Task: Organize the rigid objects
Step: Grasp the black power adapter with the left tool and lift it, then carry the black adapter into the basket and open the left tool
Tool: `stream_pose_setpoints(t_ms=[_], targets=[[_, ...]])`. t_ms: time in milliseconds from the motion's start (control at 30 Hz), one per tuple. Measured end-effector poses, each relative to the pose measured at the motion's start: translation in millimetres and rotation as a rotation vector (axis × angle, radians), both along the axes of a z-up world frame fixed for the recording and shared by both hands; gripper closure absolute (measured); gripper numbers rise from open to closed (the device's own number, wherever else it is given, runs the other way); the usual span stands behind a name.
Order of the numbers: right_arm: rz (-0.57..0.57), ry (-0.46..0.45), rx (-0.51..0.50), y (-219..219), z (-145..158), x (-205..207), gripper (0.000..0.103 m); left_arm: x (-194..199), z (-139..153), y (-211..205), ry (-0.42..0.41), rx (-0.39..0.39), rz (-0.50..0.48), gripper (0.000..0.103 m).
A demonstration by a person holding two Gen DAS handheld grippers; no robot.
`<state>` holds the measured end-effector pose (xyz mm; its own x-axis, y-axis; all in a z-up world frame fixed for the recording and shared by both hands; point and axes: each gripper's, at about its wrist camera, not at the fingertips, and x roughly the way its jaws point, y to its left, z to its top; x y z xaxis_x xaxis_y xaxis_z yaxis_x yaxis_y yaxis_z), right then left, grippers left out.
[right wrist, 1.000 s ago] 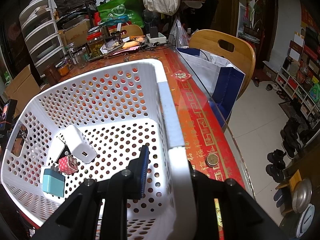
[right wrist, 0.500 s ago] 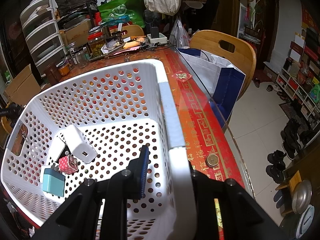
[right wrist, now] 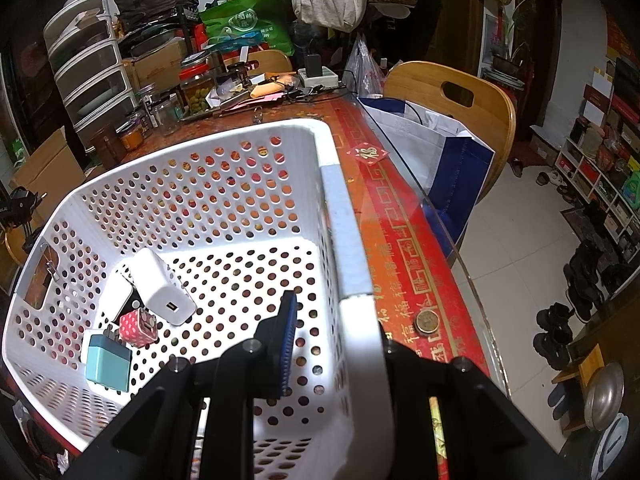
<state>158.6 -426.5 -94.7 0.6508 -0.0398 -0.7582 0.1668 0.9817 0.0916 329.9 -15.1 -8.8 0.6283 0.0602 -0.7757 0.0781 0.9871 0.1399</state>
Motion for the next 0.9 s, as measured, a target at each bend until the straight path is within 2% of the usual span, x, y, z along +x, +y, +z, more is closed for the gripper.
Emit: stream_pose_setpoints(t_ms=[533, 633, 767, 900], targets=[[0.001, -0.003, 0.001, 2, 0, 0, 0.08, -28, 29, -54, -0.045, 0.018, -0.108, 0.047], [0.002, -0.003, 0.001, 2, 0, 0, 0.08, -38, 27, -75, -0.036, 0.02, -0.161, 0.047], [0.001, -0.003, 0.002, 2, 0, 0, 0.08, -55, 14, -109, 0.021, 0.0, -0.267, 0.047], [0.004, -0.004, 0.002, 4, 1, 1, 0.08, -69, 3, -147, 0.053, 0.025, -0.353, 0.047]])
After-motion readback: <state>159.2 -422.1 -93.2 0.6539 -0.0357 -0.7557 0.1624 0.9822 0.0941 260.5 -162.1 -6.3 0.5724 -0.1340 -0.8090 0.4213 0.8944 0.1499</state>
